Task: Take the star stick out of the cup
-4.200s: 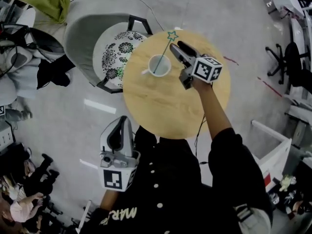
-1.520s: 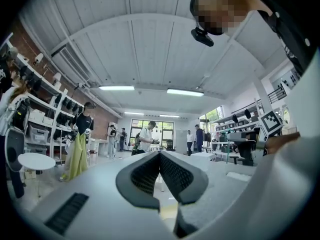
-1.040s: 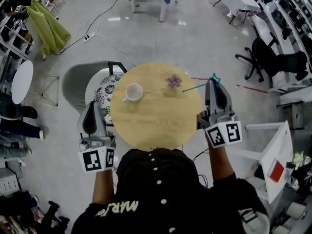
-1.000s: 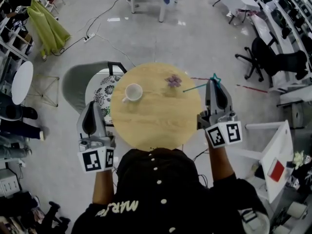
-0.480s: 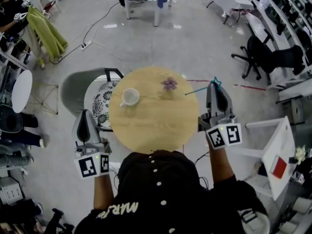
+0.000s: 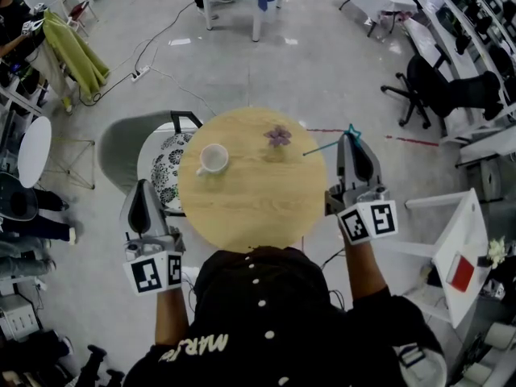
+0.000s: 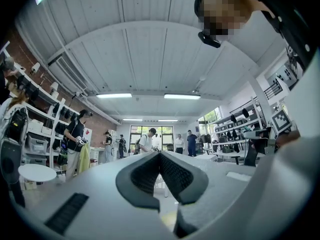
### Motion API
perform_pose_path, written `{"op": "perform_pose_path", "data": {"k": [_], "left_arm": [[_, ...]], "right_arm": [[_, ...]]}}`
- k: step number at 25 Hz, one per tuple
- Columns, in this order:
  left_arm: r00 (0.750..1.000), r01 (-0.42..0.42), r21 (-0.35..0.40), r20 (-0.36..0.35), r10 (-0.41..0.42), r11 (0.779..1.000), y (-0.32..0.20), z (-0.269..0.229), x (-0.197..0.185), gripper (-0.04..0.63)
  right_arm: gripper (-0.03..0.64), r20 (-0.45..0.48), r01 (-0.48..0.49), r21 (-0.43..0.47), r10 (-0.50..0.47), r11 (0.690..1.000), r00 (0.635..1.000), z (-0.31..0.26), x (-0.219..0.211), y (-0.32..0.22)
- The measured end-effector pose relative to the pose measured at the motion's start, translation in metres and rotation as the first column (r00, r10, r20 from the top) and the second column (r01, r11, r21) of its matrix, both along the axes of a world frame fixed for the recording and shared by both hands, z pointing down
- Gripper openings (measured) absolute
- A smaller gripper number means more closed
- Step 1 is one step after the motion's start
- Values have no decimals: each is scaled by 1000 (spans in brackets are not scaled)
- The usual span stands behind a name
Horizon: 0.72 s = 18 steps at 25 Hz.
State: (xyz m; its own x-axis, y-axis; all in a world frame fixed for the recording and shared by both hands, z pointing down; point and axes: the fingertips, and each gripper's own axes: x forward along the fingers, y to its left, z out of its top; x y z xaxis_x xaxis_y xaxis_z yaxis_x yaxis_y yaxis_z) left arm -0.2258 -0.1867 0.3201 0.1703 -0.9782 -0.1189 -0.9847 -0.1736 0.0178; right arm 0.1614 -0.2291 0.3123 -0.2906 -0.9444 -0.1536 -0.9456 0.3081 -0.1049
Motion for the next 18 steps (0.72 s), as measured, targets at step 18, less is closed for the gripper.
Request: {"op": "perform_pose_path", "data": {"k": [18], "left_arm": [[1000, -7, -5, -1, 7, 1000, -3, 9, 1, 5]], "right_arm": [[17, -20, 26, -11, -27, 1000, 999, 9, -13, -11]]}}
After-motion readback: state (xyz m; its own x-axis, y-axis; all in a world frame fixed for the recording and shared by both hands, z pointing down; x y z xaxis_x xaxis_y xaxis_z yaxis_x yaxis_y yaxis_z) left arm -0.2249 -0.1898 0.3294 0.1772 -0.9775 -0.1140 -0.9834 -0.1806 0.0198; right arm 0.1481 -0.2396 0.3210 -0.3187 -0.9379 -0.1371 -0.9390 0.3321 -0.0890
